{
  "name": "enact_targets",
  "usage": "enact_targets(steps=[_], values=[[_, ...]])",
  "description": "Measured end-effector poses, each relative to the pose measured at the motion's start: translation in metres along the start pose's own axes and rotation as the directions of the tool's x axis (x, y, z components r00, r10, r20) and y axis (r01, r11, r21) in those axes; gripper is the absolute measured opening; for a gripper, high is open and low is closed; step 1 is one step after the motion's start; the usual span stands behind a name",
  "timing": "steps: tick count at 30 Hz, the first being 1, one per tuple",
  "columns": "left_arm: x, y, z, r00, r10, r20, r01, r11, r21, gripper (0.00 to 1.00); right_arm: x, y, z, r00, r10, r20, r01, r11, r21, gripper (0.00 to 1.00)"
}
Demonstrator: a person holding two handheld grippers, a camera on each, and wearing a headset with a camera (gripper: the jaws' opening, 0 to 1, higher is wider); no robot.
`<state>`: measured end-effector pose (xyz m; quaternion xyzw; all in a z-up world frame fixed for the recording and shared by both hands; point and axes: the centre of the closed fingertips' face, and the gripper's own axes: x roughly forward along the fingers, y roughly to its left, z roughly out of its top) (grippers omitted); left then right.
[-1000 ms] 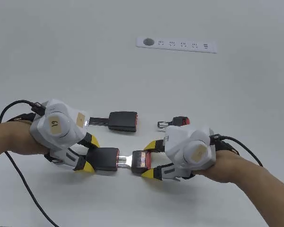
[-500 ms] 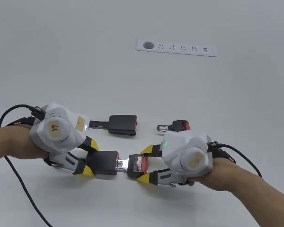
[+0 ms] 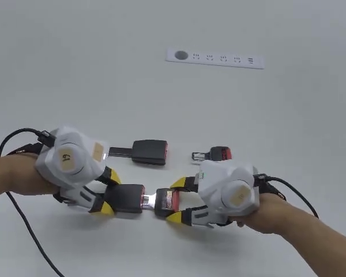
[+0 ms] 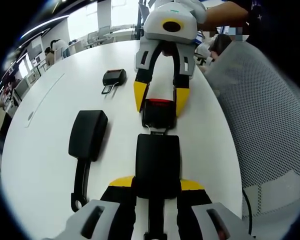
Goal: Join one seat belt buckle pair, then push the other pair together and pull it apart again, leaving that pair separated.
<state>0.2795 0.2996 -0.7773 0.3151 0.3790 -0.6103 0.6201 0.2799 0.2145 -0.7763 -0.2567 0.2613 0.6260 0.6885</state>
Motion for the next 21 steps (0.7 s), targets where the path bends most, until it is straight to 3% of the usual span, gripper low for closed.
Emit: enact_targets(steps=[21], values=[[-0.0002,0.001,0.0002,0.9999,0.013,-0.003,-0.013,1.0,-0.001,0.31,0.0076,0.0024,0.008,0.9999,-0.003,-0.011,0.003,1.0,0.014,0.29]])
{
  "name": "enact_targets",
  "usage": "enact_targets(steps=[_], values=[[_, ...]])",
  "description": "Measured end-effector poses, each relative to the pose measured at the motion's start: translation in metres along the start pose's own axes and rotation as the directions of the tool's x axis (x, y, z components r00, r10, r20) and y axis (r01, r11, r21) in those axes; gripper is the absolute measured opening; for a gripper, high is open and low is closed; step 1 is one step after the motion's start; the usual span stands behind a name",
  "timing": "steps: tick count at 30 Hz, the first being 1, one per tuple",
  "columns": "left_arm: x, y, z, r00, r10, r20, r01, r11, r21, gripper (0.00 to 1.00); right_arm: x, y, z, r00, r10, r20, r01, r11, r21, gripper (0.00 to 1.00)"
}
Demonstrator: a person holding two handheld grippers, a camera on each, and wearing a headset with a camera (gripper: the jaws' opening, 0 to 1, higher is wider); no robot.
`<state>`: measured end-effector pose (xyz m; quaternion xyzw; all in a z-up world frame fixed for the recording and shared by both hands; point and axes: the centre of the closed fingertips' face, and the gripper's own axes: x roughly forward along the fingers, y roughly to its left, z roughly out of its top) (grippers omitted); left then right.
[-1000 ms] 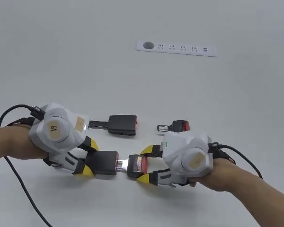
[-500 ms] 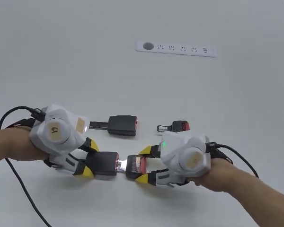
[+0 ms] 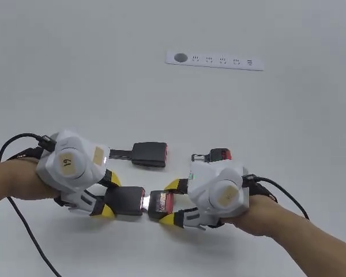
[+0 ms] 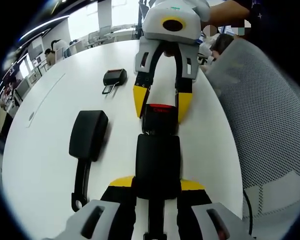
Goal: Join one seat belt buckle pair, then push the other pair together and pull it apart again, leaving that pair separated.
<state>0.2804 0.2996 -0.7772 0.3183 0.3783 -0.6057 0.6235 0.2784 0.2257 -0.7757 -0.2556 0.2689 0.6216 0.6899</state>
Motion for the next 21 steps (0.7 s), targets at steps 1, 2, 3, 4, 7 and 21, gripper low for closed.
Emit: enact_targets(steps=[1,2,3,4,7,21], values=[[0.0,0.0,0.0,1.0,0.001,-0.002,-0.001,1.0,0.001,0.31,0.0,0.0,0.001,1.0,0.0,0.001,0.0,1.0,0.002,0.29],[0.0,0.0,0.0,1.0,0.001,-0.004,-0.001,1.0,0.002,0.31,0.001,0.001,0.001,1.0,0.0,0.001,0.0,1.0,0.003,0.29],[0.0,0.0,0.0,1.0,0.002,-0.007,-0.002,1.0,0.002,0.31,0.002,0.001,0.002,1.0,0.0,0.001,0.0,1.0,0.007,0.29],[0.0,0.0,0.0,1.0,0.002,-0.009,-0.002,1.0,0.002,0.31,0.003,0.001,0.003,1.0,0.0,0.002,0.0,1.0,0.003,0.29],[-0.001,0.0,-0.001,0.9999,0.008,-0.015,-0.008,1.0,-0.001,0.31,0.007,0.0,0.005,0.9999,0.013,0.003,-0.013,1.0,-0.003,0.29],[-0.001,0.001,-0.003,1.0,0.005,0.001,-0.005,1.0,0.01,0.31,0.0,0.002,0.003,0.9999,0.006,-0.008,-0.006,1.0,-0.022,0.3]])
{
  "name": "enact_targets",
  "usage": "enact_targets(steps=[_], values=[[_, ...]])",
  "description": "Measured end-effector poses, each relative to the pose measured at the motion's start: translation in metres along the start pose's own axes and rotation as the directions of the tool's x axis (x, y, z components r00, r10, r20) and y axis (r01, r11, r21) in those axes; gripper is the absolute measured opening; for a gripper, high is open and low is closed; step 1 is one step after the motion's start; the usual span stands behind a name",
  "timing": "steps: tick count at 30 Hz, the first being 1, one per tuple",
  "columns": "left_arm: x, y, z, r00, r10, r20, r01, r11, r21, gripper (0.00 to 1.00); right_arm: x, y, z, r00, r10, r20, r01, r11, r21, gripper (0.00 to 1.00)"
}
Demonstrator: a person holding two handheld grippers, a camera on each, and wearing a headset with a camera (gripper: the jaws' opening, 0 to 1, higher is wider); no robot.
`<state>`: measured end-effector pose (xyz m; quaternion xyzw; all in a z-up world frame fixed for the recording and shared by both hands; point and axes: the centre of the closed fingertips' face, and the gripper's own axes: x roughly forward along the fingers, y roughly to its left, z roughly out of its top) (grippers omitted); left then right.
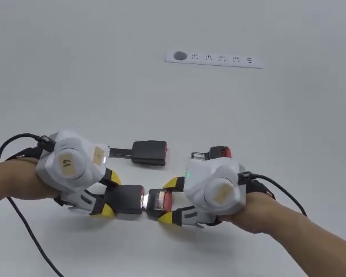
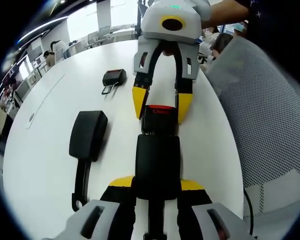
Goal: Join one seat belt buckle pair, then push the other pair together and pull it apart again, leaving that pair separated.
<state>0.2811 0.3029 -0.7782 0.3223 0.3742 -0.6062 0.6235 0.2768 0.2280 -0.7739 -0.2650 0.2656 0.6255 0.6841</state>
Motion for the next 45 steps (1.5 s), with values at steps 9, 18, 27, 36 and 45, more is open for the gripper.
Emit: enact_targets(steps=[9,18,27,36,45], values=[[0.002,-0.003,0.005,0.9998,0.011,-0.014,-0.012,1.0,-0.013,0.31,0.002,-0.002,-0.001,0.9999,-0.01,-0.006,0.01,1.0,0.01,0.29],[0.001,-0.001,0.002,1.0,0.006,0.008,-0.006,1.0,-0.011,0.31,0.001,-0.003,-0.003,0.9997,-0.009,0.022,0.009,1.0,0.006,0.3],[0.003,-0.004,0.005,1.0,0.005,0.003,-0.005,1.0,0.017,0.33,-0.001,0.001,-0.002,1.0,-0.005,0.002,0.005,1.0,-0.019,0.32],[0.002,-0.003,0.004,0.9998,0.016,-0.008,-0.016,1.0,0.007,0.4,-0.009,0.0,-0.001,0.9999,-0.016,-0.003,0.016,0.999,-0.028,0.36],[-0.007,0.0,0.006,0.9992,0.038,0.012,-0.038,0.999,-0.031,0.45,-0.023,-0.007,0.002,0.9994,-0.035,0.006,0.036,0.999,-0.013,0.43]])
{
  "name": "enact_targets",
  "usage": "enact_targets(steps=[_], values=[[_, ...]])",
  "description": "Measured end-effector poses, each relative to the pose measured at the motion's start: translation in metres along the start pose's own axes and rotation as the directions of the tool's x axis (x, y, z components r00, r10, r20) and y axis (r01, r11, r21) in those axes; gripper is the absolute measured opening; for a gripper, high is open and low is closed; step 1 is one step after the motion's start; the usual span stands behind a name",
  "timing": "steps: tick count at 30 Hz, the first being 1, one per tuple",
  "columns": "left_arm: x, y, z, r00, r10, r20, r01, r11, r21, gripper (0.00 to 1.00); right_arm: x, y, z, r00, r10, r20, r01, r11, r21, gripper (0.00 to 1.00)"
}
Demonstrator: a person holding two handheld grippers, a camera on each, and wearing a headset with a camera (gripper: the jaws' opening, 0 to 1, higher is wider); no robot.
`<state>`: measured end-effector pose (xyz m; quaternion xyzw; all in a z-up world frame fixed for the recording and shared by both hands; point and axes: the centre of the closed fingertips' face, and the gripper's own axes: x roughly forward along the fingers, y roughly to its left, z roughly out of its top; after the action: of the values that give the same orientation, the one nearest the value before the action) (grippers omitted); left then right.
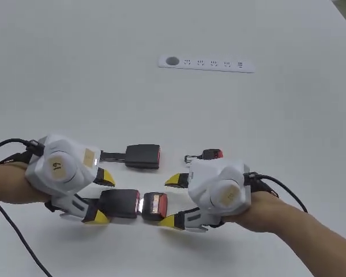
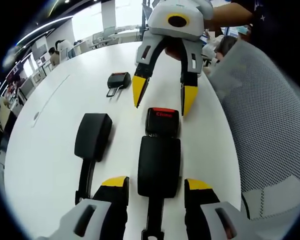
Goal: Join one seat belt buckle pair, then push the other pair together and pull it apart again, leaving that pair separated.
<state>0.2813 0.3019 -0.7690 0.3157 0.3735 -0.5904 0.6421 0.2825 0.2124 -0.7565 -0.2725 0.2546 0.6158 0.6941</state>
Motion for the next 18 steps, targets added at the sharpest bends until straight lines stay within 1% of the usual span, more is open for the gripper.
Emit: enact_targets(steps=[1,5,7,11,13,15,16,17,18], values=[[-0.002,0.0,0.001,1.0,0.005,0.003,-0.005,1.0,-0.005,0.46,-0.002,-0.001,0.0,1.0,-0.003,0.001,0.003,1.0,0.001,0.43],[-0.011,0.007,0.001,0.9995,0.027,0.016,-0.026,0.999,-0.019,0.46,-0.01,-0.006,0.001,0.9998,-0.017,0.006,0.017,1.0,0.002,0.45],[-0.016,0.007,0.006,0.9991,0.036,0.02,-0.036,0.999,-0.023,0.46,-0.014,-0.01,0.0,0.9996,-0.026,0.006,0.026,1.0,0.005,0.45],[-0.022,0.013,0.007,0.9984,0.049,0.028,-0.048,0.998,-0.029,0.46,-0.019,-0.017,-0.002,0.9991,-0.042,0.007,0.042,0.999,0.006,0.45],[-0.025,0.017,0.01,0.9978,0.058,0.032,-0.057,0.998,-0.035,0.47,-0.022,-0.023,-0.005,0.9987,-0.051,0.007,0.051,0.999,0.007,0.45],[-0.028,0.022,0.013,0.9967,0.068,0.043,-0.066,0.997,-0.045,0.47,-0.026,-0.026,-0.005,0.9983,-0.057,0.006,0.057,0.998,0.01,0.46],[-0.029,0.029,0.011,0.9959,0.077,0.047,-0.075,0.996,-0.046,0.47,-0.027,-0.028,-0.006,0.9981,-0.061,0.004,0.061,0.998,0.01,0.46],[-0.03,0.031,0.012,0.9954,0.082,0.05,-0.08,0.996,-0.046,0.48,-0.029,-0.03,-0.006,0.9979,-0.065,0.003,0.065,0.998,0.012,0.46],[-0.032,0.034,0.017,0.9947,0.087,0.055,-0.084,0.995,-0.049,0.48,-0.032,-0.035,-0.008,0.9974,-0.072,0.001,0.072,0.997,0.014,0.46]])
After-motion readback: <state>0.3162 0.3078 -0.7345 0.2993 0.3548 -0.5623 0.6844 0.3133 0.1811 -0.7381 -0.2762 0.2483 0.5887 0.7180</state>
